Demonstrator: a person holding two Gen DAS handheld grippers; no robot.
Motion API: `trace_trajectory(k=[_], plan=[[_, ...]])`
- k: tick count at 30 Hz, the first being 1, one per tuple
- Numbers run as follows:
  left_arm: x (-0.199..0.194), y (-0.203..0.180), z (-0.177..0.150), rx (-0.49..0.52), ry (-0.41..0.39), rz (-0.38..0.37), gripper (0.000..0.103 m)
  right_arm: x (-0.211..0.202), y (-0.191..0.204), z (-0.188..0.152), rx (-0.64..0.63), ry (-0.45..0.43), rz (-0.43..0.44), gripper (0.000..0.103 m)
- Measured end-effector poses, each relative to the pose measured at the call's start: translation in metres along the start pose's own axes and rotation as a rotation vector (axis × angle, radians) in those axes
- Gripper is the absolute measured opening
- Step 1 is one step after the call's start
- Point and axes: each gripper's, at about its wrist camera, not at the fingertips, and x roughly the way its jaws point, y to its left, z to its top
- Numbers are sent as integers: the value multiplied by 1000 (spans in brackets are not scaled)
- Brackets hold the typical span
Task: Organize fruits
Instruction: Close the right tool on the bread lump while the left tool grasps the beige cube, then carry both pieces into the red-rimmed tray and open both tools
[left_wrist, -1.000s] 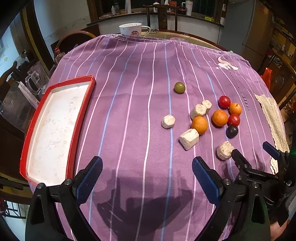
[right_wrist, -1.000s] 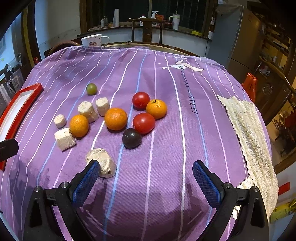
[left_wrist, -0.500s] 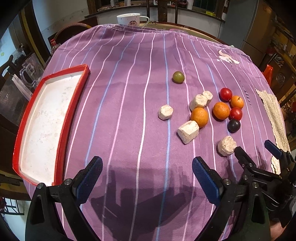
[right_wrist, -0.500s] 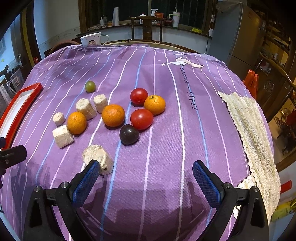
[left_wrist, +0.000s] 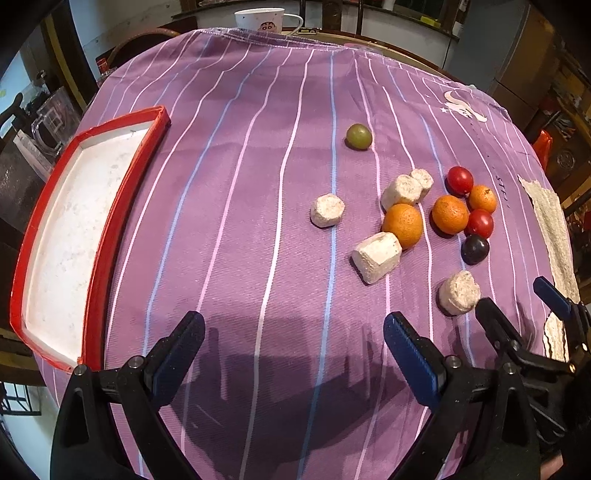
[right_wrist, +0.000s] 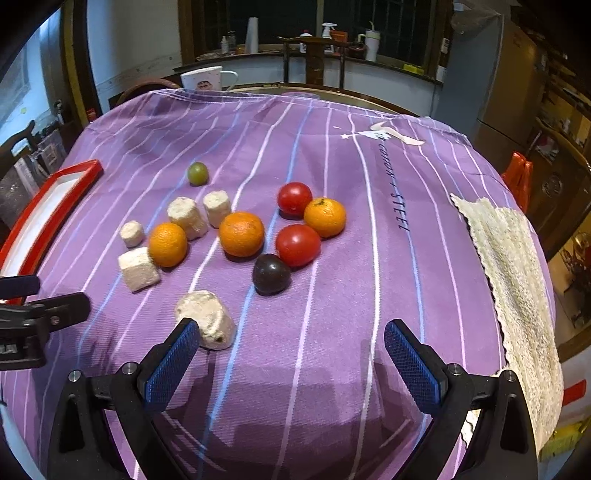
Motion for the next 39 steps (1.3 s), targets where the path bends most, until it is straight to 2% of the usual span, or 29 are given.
trace_trajectory(k=[6, 7, 8, 10, 12, 16, 20, 27, 29, 31, 34, 39], plan=[[7, 18, 5, -60, 3, -6, 97, -2, 9, 6, -44, -6, 97, 102], [8, 20, 5, -67, 1, -10, 94, -1, 12, 7, -53, -3, 113, 101], [8, 21, 6, -68, 0, -14, 89, 0, 13, 6, -58, 0, 123, 98], [14, 20, 7, -65, 13, -42, 81, 7, 19, 8, -71, 23, 157, 84], [20, 18, 9, -70, 31, -92, 73, 15, 24, 10, -80, 53, 185, 65], [27, 6, 15, -38, 26, -180, 71, 27, 29, 11, -87, 82, 208, 59], [31, -14, 20, 39, 9, -204, 71, 29, 28, 9, -92, 102, 237, 42], [38, -40, 32, 132, -19, -195, 62, 23, 16, 4, -46, 127, 263, 40], [39, -46, 31, 172, -33, -174, 46, 20, 12, 2, -28, 133, 262, 40], [38, -49, 29, 193, -28, -209, 34, 18, 8, 0, -11, 137, 254, 40], [36, -47, 28, 189, -21, -222, 34, 10, 7, 0, -2, 131, 238, 40], [19, -6, 29, 100, -30, -279, 34, -7, 23, 9, -12, 101, 232, 40]])
